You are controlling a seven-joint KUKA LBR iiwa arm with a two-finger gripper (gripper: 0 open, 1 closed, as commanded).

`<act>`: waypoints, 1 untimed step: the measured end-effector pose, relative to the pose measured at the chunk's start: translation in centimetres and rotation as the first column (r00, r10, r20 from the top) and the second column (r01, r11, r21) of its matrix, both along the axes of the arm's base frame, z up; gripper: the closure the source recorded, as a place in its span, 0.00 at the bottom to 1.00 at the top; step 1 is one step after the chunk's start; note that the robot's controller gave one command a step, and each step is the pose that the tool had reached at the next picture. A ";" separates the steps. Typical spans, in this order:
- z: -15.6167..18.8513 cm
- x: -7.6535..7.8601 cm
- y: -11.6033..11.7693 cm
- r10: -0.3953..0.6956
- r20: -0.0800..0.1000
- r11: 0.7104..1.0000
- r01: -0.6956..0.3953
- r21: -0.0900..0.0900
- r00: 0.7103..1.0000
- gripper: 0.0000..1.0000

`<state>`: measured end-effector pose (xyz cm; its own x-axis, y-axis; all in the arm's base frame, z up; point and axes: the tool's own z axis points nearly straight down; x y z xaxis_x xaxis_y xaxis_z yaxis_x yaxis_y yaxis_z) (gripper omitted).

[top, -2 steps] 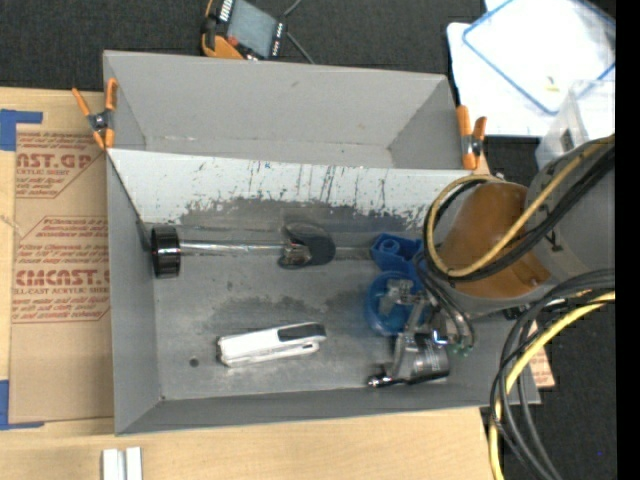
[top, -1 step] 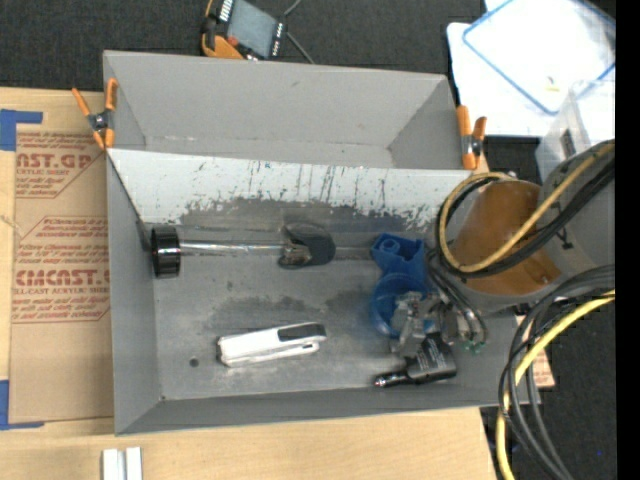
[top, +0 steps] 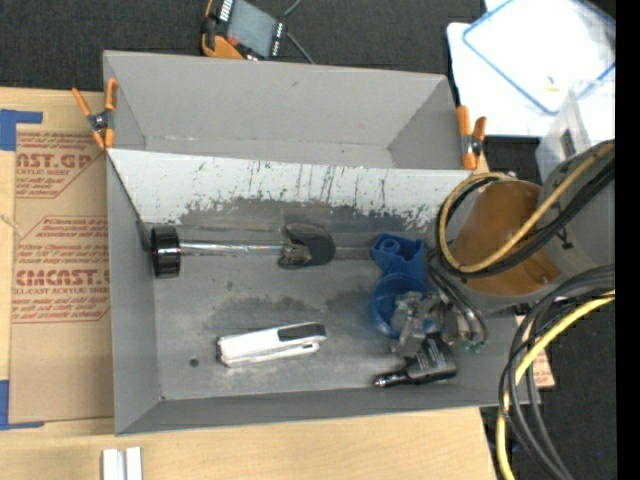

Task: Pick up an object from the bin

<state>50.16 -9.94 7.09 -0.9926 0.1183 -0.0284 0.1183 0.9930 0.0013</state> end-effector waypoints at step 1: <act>0.0 0.0 0.0 0.000 0.000 1.000 0.000 0.000 1.000 1.00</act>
Offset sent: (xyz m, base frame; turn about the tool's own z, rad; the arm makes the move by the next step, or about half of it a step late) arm -0.0218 -0.0178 -0.0009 0.0374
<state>50.16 -9.95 7.09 -0.9926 0.1183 -0.0283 0.1183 0.9930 0.0013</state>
